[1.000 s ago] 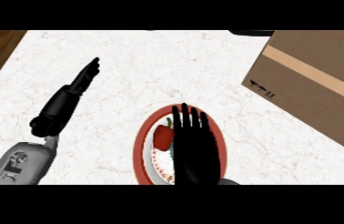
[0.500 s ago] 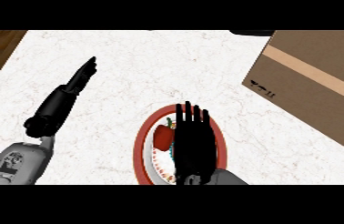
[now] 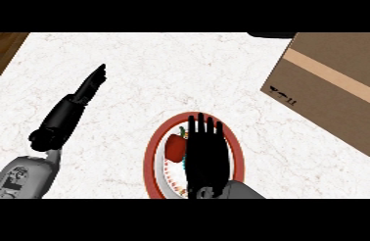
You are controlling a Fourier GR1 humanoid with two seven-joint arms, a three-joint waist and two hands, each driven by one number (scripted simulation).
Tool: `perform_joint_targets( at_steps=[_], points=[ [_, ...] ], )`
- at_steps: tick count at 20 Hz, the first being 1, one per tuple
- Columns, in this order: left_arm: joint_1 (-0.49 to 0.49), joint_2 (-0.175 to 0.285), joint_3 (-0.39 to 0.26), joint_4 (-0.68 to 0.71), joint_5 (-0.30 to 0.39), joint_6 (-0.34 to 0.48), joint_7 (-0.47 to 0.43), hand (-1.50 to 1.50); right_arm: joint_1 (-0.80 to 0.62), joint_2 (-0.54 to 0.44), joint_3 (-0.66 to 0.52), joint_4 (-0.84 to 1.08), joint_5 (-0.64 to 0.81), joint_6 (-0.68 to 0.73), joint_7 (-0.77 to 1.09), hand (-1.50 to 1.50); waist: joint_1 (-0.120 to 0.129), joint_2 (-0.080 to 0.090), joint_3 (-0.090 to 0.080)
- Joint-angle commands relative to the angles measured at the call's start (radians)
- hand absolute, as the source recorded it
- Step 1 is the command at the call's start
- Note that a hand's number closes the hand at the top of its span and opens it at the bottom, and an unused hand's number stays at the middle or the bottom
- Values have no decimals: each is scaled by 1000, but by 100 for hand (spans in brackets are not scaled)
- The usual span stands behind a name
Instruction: Pick the cupcake from the plate and place it in the cardboard box
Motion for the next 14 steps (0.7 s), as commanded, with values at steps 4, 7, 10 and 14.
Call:
perform_joint_targets(
  at_steps=[4, 7, 10, 14],
  points=[
    [-21, -29, -10, -15, -18, 7, 56, 0, -10, 26, 8, -16, -5, 60, 260, -150, -11, -3, 0],
    [8, -8, 13, -4, -21, -2, 10, 0, 7, 26, 2, 39, 16, 47, 258, -150, -5, -1, 0],
    [-31, -17, 33, 20, -15, -7, 5, 0, 7, 26, -9, 81, 23, 5, 228, -150, -6, 2, 0],
    [-8, -19, 39, -17, -16, -15, 32, 0, 77, 26, 1, 78, 35, -32, 177, -150, -5, 1, 1]
  ],
)
